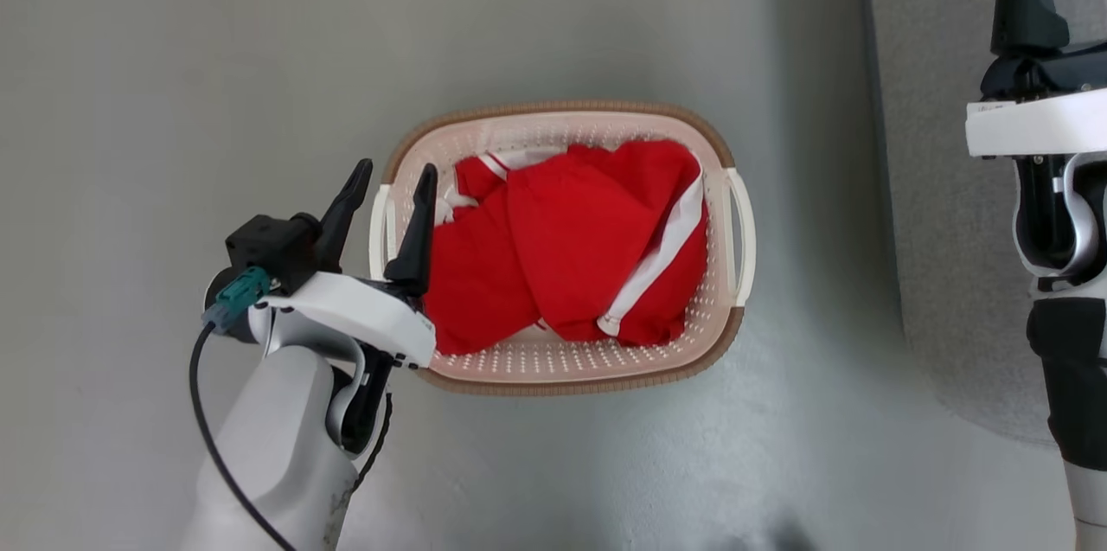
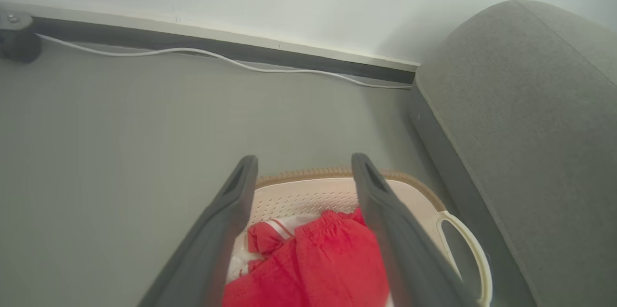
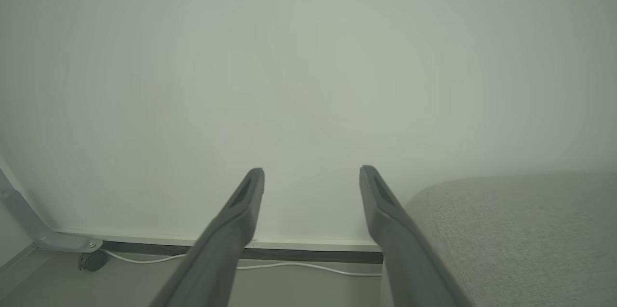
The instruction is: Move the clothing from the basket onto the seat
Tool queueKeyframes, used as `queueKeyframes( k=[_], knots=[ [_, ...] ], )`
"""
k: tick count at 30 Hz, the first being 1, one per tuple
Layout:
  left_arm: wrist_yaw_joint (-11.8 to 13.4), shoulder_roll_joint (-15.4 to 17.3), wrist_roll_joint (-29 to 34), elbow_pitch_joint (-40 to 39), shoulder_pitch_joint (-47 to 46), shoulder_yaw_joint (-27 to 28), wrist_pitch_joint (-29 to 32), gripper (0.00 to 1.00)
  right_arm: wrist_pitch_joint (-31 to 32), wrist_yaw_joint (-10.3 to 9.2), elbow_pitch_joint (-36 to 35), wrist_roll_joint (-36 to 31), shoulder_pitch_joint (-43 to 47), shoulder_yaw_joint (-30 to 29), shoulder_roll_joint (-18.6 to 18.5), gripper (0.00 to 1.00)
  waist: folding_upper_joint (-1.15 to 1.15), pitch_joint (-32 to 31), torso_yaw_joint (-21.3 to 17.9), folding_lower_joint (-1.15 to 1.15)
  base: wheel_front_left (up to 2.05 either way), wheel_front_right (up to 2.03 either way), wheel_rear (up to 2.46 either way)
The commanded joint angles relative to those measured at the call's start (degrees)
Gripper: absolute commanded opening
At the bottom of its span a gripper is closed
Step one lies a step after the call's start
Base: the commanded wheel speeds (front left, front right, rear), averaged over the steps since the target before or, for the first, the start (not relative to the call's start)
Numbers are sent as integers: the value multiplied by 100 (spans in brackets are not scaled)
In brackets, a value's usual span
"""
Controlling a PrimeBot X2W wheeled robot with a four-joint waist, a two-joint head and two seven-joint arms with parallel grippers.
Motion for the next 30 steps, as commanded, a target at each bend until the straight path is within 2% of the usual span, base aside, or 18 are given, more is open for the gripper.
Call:
queueKeyframes(
  k=[1, 15, 24, 30],
  knots=[
    [-42, 93, -70, -30, -117, 53, -51, 100, -67, 25, -197, -84, -30, 97, -28, 100, 0, 285, -41, 0, 0, 0, 0],
    [-42, 92, -836, 999, -1419, -2232, -51, 100, -67, 25, -512, -80, -379, 374, 14, 100, 0, 1119, -286, 0, 0, 0, 0],
    [-42, 92, -1060, 1762, -2355, -3081, -51, 100, -67, 25, -729, -67, -570, 576, 230, 100, 0, 1580, -561, 0, 0, 0, 0],
    [-42, 92, -1025, 2265, -2783, -3350, -51, 100, -67, 25, -842, -16, -644, 636, 327, 100, 0, 1815, -718, 0, 0, 0, 0]
  ],
)
